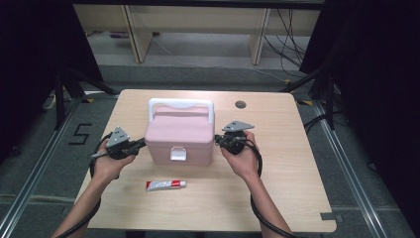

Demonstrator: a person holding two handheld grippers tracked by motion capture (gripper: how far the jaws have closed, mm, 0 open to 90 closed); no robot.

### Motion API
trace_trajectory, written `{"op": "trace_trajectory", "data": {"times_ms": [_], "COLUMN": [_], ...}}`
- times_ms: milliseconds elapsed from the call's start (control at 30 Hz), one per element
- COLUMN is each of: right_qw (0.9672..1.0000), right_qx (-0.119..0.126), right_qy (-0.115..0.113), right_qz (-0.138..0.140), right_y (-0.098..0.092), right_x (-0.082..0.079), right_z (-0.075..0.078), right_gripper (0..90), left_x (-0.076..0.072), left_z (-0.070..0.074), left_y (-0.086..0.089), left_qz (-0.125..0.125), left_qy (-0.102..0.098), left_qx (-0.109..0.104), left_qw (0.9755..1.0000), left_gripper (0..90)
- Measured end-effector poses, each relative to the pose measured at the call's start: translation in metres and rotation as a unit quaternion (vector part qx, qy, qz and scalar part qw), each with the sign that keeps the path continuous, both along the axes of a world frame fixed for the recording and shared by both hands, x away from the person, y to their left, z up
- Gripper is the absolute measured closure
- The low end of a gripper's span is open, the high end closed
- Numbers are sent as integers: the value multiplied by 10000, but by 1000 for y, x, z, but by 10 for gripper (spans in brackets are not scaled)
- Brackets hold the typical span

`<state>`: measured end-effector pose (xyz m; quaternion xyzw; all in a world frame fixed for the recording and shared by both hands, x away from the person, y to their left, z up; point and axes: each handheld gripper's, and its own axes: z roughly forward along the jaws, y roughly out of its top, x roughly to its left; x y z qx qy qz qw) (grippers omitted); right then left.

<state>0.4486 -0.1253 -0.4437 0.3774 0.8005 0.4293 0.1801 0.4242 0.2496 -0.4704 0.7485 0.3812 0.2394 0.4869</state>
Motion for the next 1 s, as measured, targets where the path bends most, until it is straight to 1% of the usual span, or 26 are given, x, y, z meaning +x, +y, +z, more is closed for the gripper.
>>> {"op": "trace_trajectory", "data": {"times_ms": [67, 100, 133, 167, 200, 233, 267, 300, 367, 400, 467, 567, 600, 633, 667, 700, 733, 767, 800, 833, 900, 933, 967, 1000], "right_qw": [10000, 10000, 10000, 9999, 9999, 9999, 9999, 10000, 10000, 10000, 10000, 9999, 9999, 9998, 9998, 9997, 9998, 9998, 9998, 9994, 9998, 9998, 9998, 9998], "right_qx": [-12, -3, -30, 73, 73, -25, -76, 1, -31, 30, 59, 65, 42, 13, 13, -37, -50, -50, -101, -228, -184, -158, -158, -156], "right_qy": [7, 19, -46, 30, 30, -37, -107, -2, -8, 28, 17, 9, -17, -160, -160, -176, -133, -133, -119, -204, 27, 95, 95, 59], "right_qz": [-12, 48, 81, 66, 66, 120, 91, 70, 63, 57, 40, 83, 108, 107, 107, 142, 102, 102, 151, 140, 72, 42, 42, 108], "right_y": [1, 4, 5, 7, 7, 7, 7, 8, 9, 9, 9, 9, 8, 6, 6, 4, 0, 0, -3, -8, -14, -23, -23, -26], "right_x": [0, 1, 2, 2, 2, 3, 3, 2, 1, 1, 0, 1, 1, 0, 0, -2, -8, -8, -10, -13, -20, -25, -25, -25], "right_z": [0, 0, 0, -1, -1, 0, 0, 0, 0, 0, -1, -1, -1, 2, 2, 4, 7, 7, 8, 8, 7, 5, 5, 3], "right_gripper": [900, 900, 900, 900, 900, 900, 900, 900, 900, 900, 900, 900, 900, 895, 895, 870, 814, 814, 794, 767, 730, 713, 701, 693], "left_x": [0, 0, 0, 0, 0, 0, 0, 0, -1, -1, -2, -2, -2, -2, -2, -4, -4, -5, -7, -8, -8, -8, -9, -8], "left_z": [0, 1, 0, 0, 0, 0, 0, 0, 0, 0, 0, -1, -1, -1, 0, 2, 3, 4, 8, 10, 15, 17, 20, 23], "left_y": [2, 4, 4, 5, 6, 6, 7, 7, 7, 7, 7, 7, 8, 10, 11, 15, 19, 22, 27, 30, 35, 37, 38, 39], "left_qz": [14, 24, 41, 56, 75, 82, 89, 87, 82, 77, 74, 68, 104, 133, 144, 271, 366, 413, 495, 573, 639, 688, 731, 792], "left_qy": [-8, -2, -4, -12, -10, -14, -15, -17, -16, -20, -24, -27, -39, -66, -68, -90, -118, -130, -137, -147, -148, -164, -152, -154], "left_qx": [14, 59, 47, 30, 52, 71, 79, 92, 113, 141, 145, 91, 121, 125, 117, 76, -17, -76, -148, -268, -493, -612, -687, -882], "left_qw": [10000, 10000, 10000, 10000, 10000, 9999, 9999, 9999, 9999, 9999, 9999, 9999, 9999, 9998, 9998, 9996, 9993, 9990, 9986, 9979, 9966, 9956, 9948, 9928], "left_gripper": [897, 897, 896, 896, 896, 896, 897, 896, 897, 896, 896, 893, 877, 793, 793, 749, 659, 659, 626, 592, 537, 496, 496, 476]}}
